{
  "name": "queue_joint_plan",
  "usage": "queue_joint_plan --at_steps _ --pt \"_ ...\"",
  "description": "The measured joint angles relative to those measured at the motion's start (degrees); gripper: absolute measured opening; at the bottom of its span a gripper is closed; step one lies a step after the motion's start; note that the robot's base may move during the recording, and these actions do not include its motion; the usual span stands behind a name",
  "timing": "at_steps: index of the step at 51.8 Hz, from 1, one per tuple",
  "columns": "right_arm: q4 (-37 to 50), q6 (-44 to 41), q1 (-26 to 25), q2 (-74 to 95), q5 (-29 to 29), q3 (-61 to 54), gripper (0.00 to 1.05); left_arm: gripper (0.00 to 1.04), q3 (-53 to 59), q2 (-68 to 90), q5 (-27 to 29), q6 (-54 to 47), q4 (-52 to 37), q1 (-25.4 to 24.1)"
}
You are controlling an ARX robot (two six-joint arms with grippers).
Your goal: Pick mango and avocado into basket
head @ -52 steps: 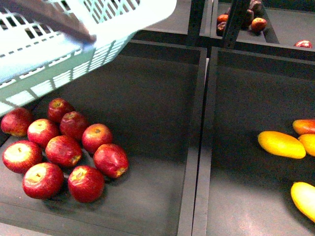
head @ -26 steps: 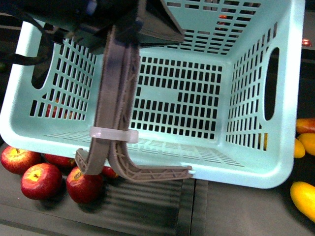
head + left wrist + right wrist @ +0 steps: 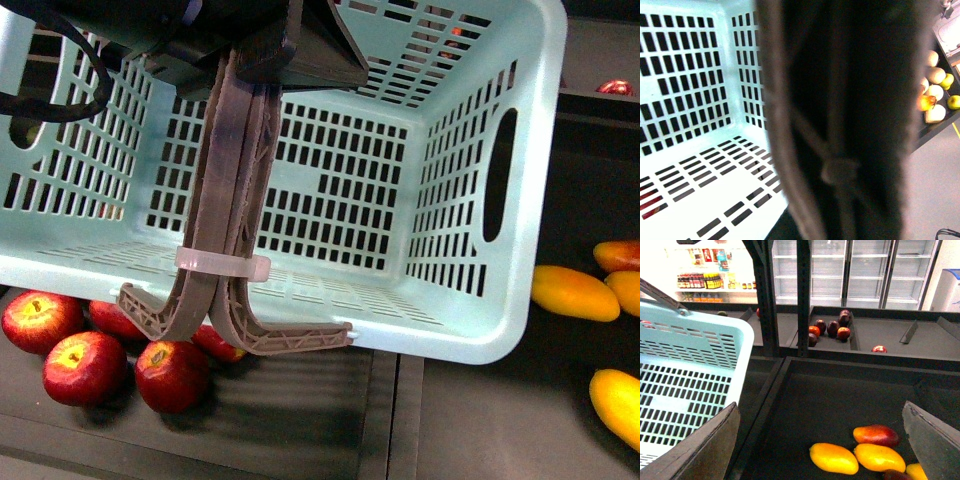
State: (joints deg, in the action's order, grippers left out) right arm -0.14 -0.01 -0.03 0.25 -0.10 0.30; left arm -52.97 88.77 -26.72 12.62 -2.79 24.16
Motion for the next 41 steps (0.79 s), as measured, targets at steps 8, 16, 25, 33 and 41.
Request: queue_joint_plan --at_steps 8,16,25,33,41 --pt "2.27 10.71 -3.26 10.12 8.9 3.02 0.97 0.05 0.0 -0.02 -0.7 -0.09 0.02 0.07" --pt "13.27 10.01 -17.9 40.81 -2.05 15.89 0.97 0.05 0.0 -0.04 -0.37 -0.17 0.04 0.22" --pt "18.67 -1.14 -22.86 67.3 -8.87 23.76 0.97 0.05 0.0 -0.04 -0.2 -0.17 0.04 0.0" --pt "21.29 -9.77 -25.83 82.36 -13.6 26.14 0.97 0.05 0.0 -0.04 -0.24 -0.17 0.04 0.02" --pt "24.83 -24.09 -28.55 101.26 -17.09 28.61 0.97 0.05 0.0 -0.04 -0.46 -0.17 0.04 0.11"
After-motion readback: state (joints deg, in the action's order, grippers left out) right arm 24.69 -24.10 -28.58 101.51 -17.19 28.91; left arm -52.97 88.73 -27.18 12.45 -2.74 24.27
